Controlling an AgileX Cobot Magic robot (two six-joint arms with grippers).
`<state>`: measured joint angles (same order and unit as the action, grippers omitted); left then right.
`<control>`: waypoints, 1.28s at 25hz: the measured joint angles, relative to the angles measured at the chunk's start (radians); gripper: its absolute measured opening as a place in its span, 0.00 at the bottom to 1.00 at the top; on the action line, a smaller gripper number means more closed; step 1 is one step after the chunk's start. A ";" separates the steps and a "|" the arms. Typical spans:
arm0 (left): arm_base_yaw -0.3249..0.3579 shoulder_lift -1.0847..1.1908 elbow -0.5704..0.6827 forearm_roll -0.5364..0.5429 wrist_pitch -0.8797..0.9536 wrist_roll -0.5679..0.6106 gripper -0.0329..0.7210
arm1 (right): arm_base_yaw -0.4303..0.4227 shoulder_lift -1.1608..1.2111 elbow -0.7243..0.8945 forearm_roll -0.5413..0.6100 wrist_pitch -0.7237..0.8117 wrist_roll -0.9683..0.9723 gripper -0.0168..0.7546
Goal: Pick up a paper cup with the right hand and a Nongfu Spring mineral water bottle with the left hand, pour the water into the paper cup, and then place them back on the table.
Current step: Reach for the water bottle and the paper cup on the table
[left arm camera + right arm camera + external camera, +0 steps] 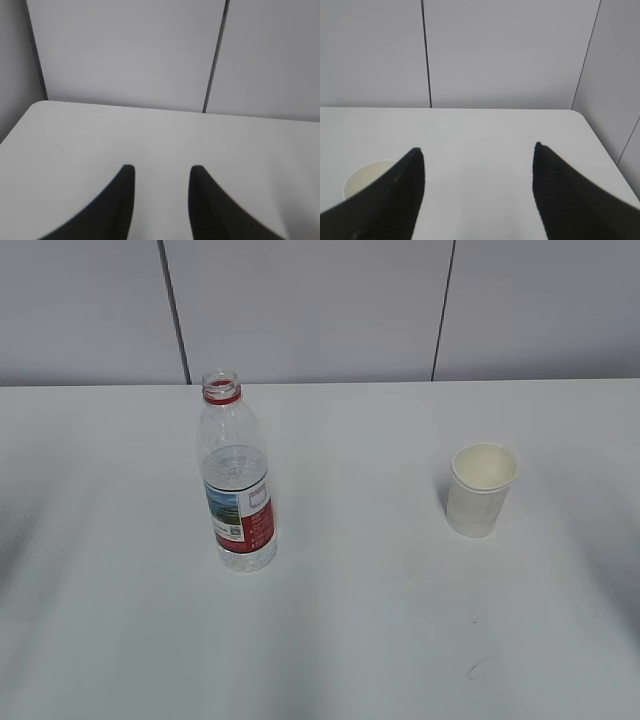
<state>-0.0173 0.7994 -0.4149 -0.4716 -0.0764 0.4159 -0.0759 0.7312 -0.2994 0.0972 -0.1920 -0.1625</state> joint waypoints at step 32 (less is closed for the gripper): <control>-0.396 0.912 0.107 0.395 -1.023 -0.393 0.36 | 0.000 0.121 0.000 -0.133 -0.202 0.078 0.68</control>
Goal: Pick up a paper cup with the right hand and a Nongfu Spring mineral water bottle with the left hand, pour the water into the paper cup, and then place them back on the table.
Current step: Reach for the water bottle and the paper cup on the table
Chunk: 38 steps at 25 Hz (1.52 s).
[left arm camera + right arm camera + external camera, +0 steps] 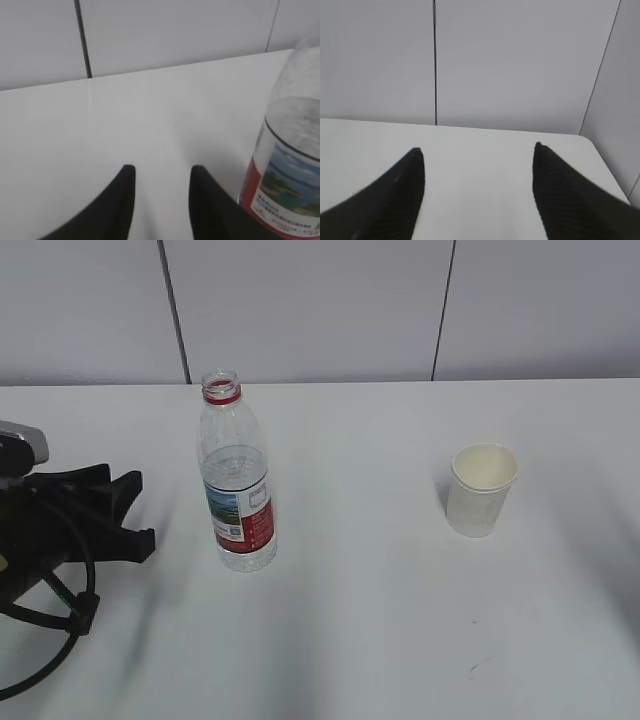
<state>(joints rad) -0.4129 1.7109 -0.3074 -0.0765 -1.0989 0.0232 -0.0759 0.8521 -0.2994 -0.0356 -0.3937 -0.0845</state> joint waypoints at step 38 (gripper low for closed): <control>0.000 0.189 -0.119 0.378 -0.043 -0.087 0.92 | 0.000 0.002 0.000 -0.062 -0.064 0.003 0.68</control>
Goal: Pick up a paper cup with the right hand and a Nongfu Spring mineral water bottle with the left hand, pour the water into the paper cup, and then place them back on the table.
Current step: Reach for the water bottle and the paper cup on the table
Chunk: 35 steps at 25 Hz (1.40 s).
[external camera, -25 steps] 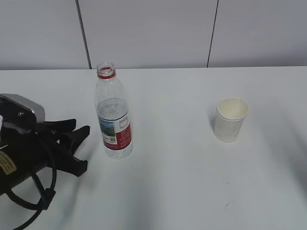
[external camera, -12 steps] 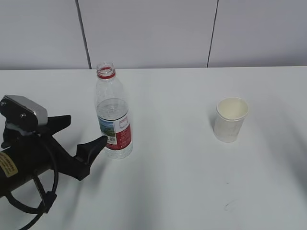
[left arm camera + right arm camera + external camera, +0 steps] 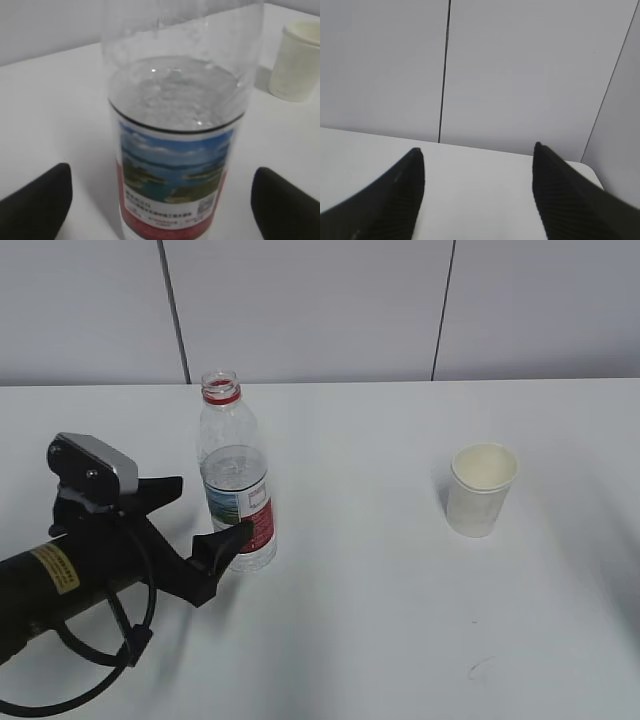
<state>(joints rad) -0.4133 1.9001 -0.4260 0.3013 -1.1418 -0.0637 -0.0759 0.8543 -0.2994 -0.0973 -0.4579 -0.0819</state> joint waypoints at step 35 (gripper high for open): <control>0.000 0.134 -0.210 0.041 0.003 -0.055 0.83 | 0.000 0.771 -0.008 -0.266 -0.599 0.173 0.68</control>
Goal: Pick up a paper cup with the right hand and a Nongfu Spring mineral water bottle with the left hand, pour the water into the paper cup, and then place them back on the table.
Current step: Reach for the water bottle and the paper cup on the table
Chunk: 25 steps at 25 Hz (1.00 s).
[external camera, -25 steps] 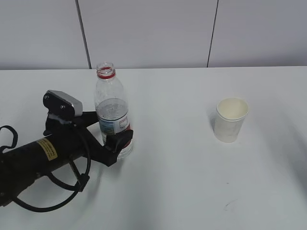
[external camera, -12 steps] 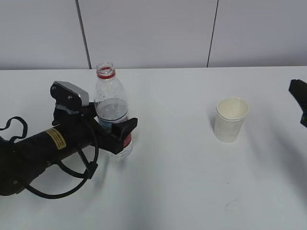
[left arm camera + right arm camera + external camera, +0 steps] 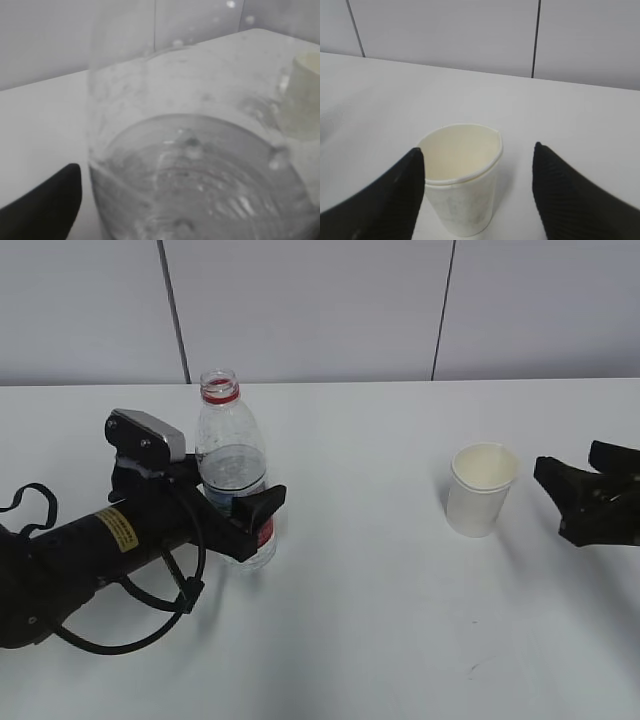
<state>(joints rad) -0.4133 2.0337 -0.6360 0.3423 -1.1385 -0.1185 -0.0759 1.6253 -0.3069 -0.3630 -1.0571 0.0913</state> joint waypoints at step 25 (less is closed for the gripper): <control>0.000 0.000 0.000 -0.019 0.000 0.000 0.83 | 0.000 0.276 -0.036 -0.093 -0.086 0.002 0.86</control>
<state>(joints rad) -0.4133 2.0337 -0.6360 0.3231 -1.1387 -0.1185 -0.0759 1.9009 -0.3430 -0.4565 -1.1429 0.0929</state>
